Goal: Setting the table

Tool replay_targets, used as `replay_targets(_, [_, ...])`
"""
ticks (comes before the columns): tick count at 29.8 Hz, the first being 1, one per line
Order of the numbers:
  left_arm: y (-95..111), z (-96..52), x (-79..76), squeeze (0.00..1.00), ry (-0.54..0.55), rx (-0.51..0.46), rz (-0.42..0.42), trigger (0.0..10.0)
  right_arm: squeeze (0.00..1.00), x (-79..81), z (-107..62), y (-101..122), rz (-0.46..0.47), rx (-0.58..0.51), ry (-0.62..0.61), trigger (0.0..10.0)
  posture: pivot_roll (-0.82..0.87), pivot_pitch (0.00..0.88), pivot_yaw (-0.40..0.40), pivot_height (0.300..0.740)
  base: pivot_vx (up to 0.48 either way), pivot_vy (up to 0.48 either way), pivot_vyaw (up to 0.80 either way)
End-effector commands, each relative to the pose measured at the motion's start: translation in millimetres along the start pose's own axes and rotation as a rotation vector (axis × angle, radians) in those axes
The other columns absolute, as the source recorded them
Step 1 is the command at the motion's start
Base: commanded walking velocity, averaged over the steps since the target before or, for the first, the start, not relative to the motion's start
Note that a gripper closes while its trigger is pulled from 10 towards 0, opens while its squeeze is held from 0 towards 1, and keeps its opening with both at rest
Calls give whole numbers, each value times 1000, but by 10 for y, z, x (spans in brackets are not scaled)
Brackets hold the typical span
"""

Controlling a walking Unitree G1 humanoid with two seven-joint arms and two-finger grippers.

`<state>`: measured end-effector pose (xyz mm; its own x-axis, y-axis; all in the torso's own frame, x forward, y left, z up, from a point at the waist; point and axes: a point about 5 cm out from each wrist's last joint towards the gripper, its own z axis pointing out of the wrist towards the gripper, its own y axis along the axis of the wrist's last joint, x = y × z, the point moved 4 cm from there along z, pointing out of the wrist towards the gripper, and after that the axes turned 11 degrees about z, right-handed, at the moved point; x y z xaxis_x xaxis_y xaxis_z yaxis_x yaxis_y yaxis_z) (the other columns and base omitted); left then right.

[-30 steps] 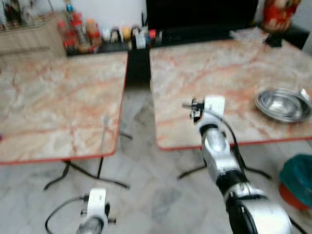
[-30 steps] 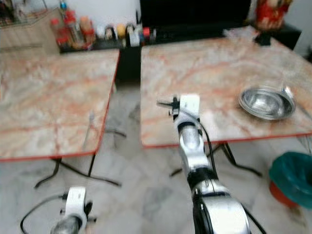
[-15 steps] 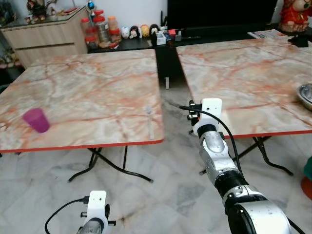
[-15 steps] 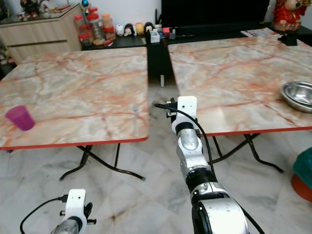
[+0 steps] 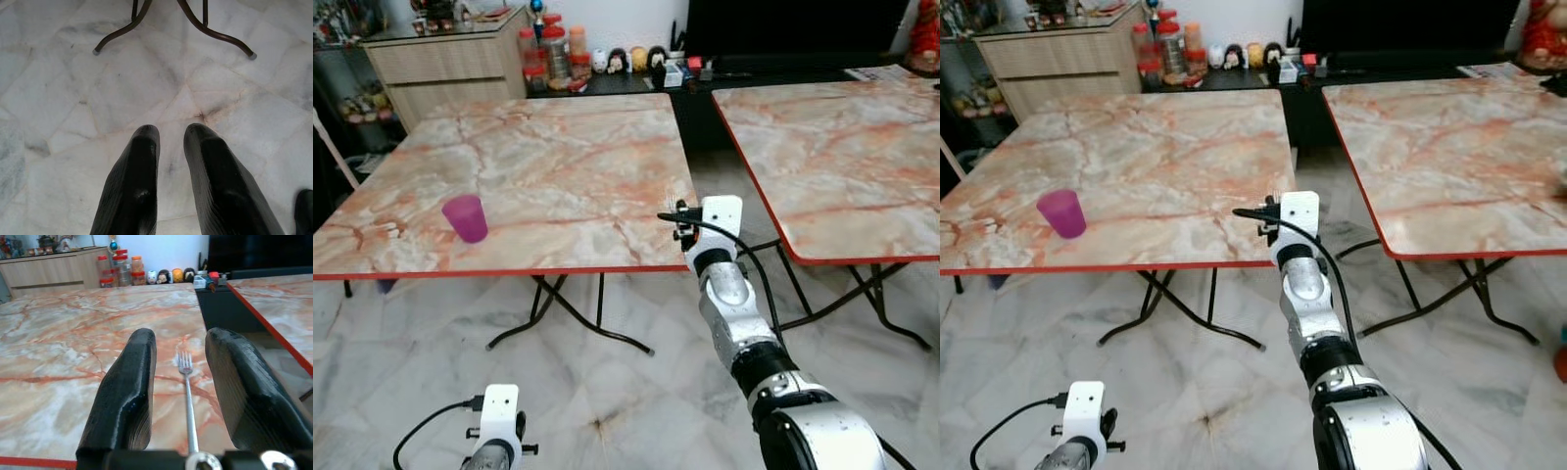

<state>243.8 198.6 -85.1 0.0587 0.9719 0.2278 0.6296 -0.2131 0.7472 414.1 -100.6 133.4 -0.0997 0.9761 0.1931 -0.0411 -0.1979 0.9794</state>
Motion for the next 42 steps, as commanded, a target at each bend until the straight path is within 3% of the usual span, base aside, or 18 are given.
replay_targets(1, [-4,4,25,0,10,8,9,10000,0,22,14,37,3,-10,9,10000,16,0,54,740,0,0,0])
replay_targets(7, [-20,3,18,0,9,18,9,10000,0,34,11,8,-43,6,16,10000,14,0,57,740,264,0,0])
replay_targets(12, [-24,2,23,0,9,20,12,10000,0,41,3,5,-31,0,16,10000,15,0,58,740,298,0,430])
replay_targets(42, [-9,7,1,0,6,18,10,10000,0,16,-16,-20,2,-2,-1,10000,15,0,52,740,330,0,-68])
